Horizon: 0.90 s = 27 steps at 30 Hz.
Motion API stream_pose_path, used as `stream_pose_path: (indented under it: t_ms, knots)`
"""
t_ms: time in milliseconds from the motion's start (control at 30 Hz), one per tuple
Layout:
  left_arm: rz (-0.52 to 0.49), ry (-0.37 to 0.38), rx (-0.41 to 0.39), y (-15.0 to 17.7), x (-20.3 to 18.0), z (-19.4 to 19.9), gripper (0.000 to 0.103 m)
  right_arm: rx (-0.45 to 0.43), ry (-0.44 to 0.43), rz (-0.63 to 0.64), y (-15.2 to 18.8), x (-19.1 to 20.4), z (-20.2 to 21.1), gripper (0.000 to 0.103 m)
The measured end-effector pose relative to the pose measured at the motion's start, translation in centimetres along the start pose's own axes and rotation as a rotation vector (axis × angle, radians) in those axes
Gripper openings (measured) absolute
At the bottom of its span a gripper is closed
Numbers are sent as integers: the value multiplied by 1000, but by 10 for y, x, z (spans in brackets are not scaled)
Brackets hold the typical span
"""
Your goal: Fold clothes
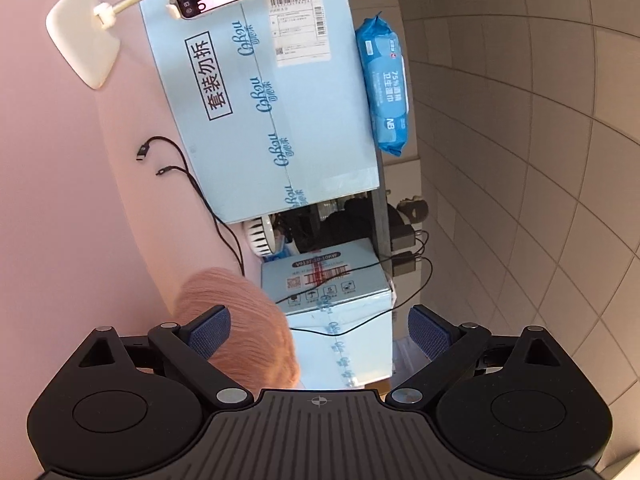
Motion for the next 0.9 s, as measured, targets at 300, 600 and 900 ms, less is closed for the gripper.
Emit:
stream_pose_path:
  t_ms: [300, 600, 900]
  knots:
    - [-123, 25, 57, 19, -35, 1, 97, -96, 114, -55, -38, -21, 47, 96]
    - [-152, -179, 210, 42, 11, -57, 99, 6, 161, -250, -19, -72, 19, 89]
    - [-91, -214, 180, 22, 25, -49, 99, -145, 167, -97, -35, -42, 35, 96]
Point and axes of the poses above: each gripper's, at about its wrist camera, not at the fingertips, and z roughly against the way its jaws point, x to its left, y to its underside, the point moved 6 cm from there along -z, roughly the way its jaws point, and after that the axes turned 3 degrees about -x, right-handed, at the moved point
